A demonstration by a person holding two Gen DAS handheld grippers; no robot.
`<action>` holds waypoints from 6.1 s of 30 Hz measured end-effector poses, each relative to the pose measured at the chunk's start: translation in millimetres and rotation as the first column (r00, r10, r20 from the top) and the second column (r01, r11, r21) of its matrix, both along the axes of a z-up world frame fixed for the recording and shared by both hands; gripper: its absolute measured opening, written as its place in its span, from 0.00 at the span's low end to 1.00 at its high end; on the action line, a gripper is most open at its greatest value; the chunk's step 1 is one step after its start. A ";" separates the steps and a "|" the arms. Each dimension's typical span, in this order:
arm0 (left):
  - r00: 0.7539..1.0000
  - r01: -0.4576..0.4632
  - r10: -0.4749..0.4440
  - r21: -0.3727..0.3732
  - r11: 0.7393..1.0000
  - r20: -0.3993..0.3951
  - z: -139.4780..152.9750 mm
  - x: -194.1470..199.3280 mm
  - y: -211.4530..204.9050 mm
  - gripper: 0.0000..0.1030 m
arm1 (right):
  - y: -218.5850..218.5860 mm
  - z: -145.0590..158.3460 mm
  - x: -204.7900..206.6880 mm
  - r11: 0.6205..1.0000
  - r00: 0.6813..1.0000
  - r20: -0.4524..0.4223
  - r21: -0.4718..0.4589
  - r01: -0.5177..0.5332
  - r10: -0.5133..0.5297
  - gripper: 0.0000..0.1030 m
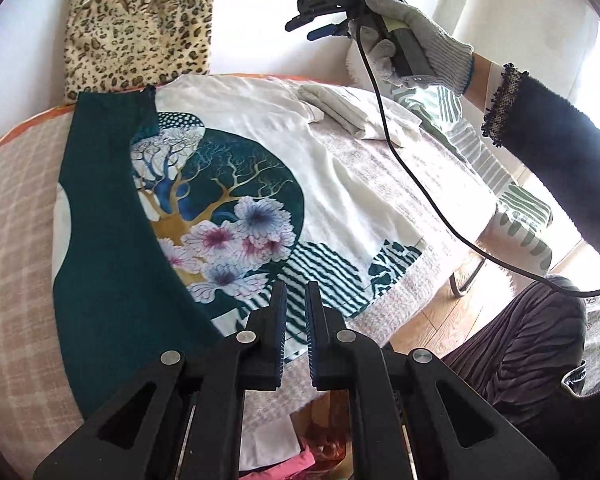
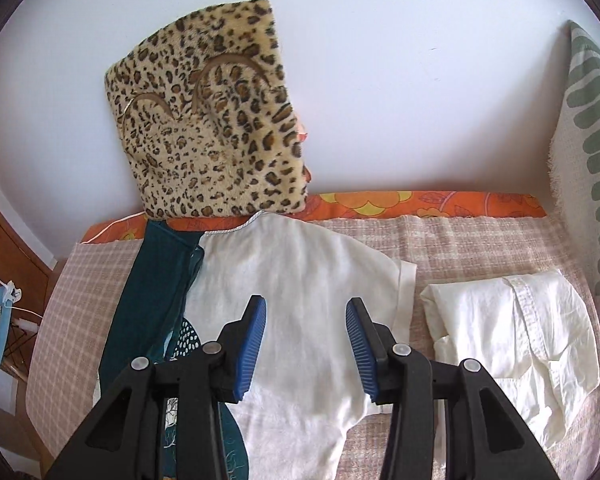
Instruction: Fold small clothes
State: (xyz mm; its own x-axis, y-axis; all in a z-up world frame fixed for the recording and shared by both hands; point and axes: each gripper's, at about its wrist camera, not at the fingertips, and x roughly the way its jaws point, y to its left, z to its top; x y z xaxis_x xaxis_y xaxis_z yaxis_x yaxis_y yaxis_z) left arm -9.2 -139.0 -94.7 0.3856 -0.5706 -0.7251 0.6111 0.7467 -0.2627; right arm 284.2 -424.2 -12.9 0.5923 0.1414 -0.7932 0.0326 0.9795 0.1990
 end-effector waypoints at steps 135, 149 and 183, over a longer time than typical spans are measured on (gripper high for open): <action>0.899 -0.305 0.191 -0.249 0.919 -0.395 -53.6 27.5 24.1 0.47 | 224.0 -152.0 112.3 0.884 0.844 -0.376 -0.118 -0.452 0.382 0.55; 0.909 -0.317 0.253 -0.155 0.936 -0.332 -50.4 31.6 14.9 0.33 | 212.5 -137.3 105.2 0.900 0.859 -0.349 -0.085 -0.427 0.374 0.30; 0.928 -0.325 0.283 -0.159 0.932 -0.241 -7.3 1.9 77.9 0.10 | 194.5 -95.8 56.3 0.936 0.922 -0.168 0.112 -0.335 0.350 0.36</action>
State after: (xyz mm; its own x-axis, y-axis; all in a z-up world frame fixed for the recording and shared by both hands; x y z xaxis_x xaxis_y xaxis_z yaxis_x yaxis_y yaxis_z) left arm -7.3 -61.1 -102.0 0.4136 -0.5863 -0.6966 0.2773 0.8098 -0.5170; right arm 340.5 -229.7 -108.7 0.3429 0.3769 -0.8604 -0.2592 0.9184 0.2990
